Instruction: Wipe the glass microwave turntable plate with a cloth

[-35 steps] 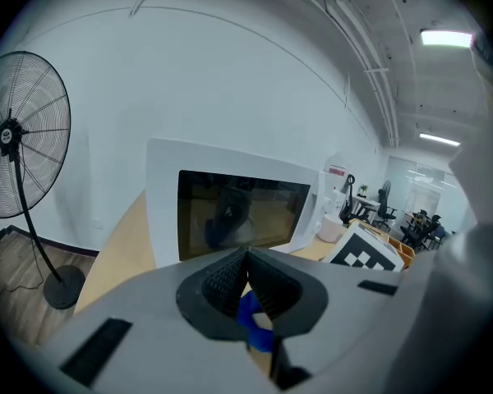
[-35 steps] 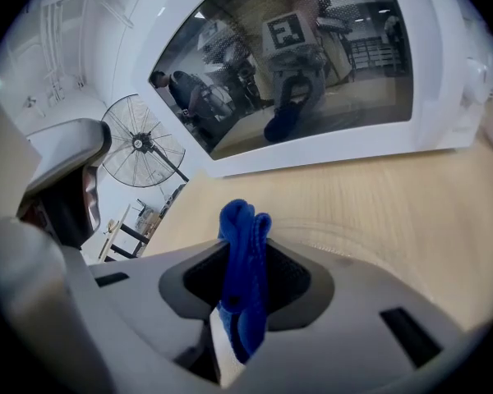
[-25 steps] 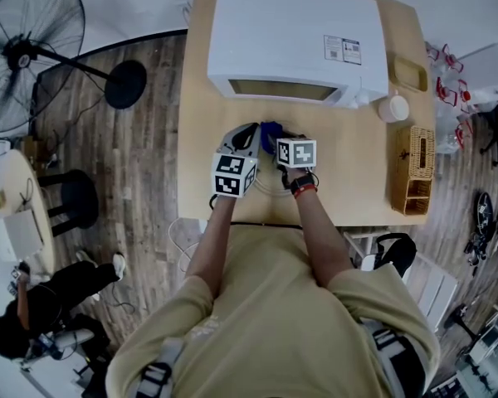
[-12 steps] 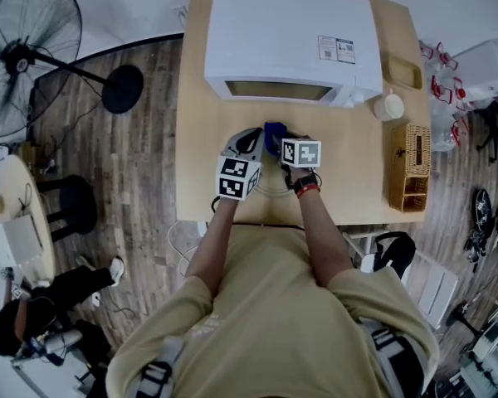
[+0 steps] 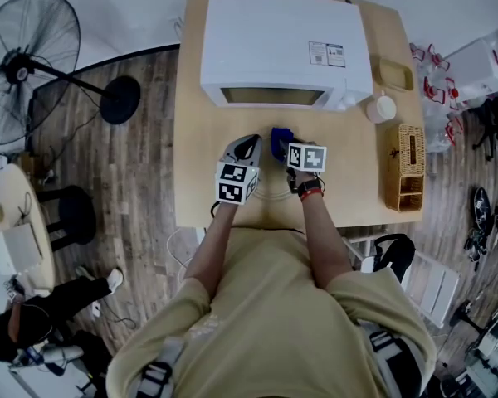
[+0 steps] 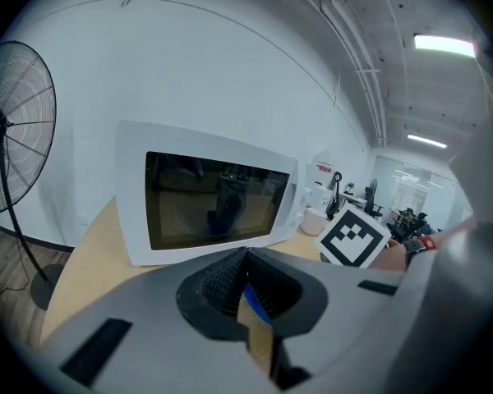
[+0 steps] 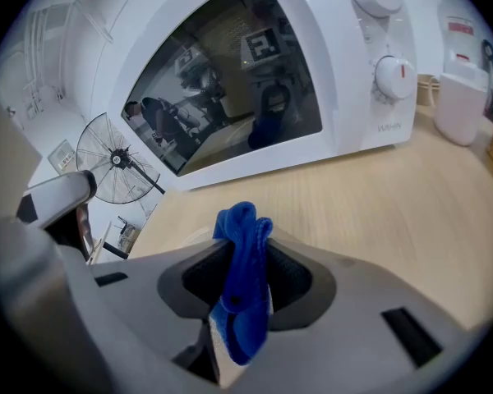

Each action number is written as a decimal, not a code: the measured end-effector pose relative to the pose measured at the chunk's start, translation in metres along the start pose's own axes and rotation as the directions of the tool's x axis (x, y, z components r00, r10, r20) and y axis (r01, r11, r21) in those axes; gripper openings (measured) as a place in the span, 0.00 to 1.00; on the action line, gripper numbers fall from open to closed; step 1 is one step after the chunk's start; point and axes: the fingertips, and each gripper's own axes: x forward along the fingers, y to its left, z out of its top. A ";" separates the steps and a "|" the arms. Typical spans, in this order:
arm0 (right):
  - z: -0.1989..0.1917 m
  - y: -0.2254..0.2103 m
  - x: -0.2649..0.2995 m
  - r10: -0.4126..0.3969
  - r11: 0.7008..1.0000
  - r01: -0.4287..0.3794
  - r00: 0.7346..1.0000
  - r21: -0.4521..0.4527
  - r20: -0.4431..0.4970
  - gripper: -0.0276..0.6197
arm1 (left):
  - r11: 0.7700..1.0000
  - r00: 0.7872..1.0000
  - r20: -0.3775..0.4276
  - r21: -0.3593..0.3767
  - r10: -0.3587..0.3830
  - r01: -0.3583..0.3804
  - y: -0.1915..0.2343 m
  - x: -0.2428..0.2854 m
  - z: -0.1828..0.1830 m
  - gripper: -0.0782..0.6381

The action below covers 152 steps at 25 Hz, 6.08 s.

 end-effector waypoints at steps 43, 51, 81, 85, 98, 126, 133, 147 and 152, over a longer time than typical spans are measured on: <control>0.006 0.074 0.005 0.098 0.995 -0.098 0.995 0.001 -0.002 0.23 | 0.992 0.997 0.031 -0.106 0.067 -0.063 0.049 -0.043 -0.016 0.13; -0.015 0.110 0.027 0.206 0.979 -0.204 0.976 0.030 -0.070 0.23 | 0.988 0.993 0.034 -0.115 0.109 -0.104 0.066 -0.055 -0.017 0.13; -0.028 0.094 0.041 0.157 0.986 -0.162 0.980 -0.033 -0.121 0.23 | 0.995 0.998 -0.005 -0.070 0.067 -0.067 0.058 -0.026 -0.020 0.13; -0.028 0.087 0.038 0.149 0.988 -0.153 0.982 -0.025 -0.118 0.23 | 0.996 0.998 -0.011 -0.067 0.059 -0.060 0.055 -0.024 -0.021 0.13; -0.026 0.057 0.024 0.121 0.993 -0.120 0.989 0.023 -0.083 0.25 | 0.999 0.999 -0.027 -0.041 0.026 -0.027 0.044 -0.011 -0.022 0.13; -0.023 -0.003 -0.011 -0.002 0.999 0.004 1.000 0.051 -0.023 0.25 | 1.000 0.999 -0.037 -0.007 -0.008 0.007 0.028 -0.010 -0.023 0.13; -0.024 -0.012 -0.022 -0.074 0.997 0.074 0.997 -0.002 -0.025 0.19 | 1.000 0.999 -0.039 -0.004 -0.018 0.018 0.026 -0.013 -0.024 0.13; -0.030 -0.033 -0.045 -0.197 0.979 0.195 0.980 -0.063 -0.024 0.16 | 1.000 0.999 -0.030 -0.005 -0.028 0.027 0.023 -0.026 -0.029 0.13; -0.027 -0.021 -0.051 -0.125 0.992 0.125 0.992 0.005 0.007 0.15 | 0.999 0.999 -0.032 -0.014 -0.029 0.028 0.023 -0.032 -0.035 0.13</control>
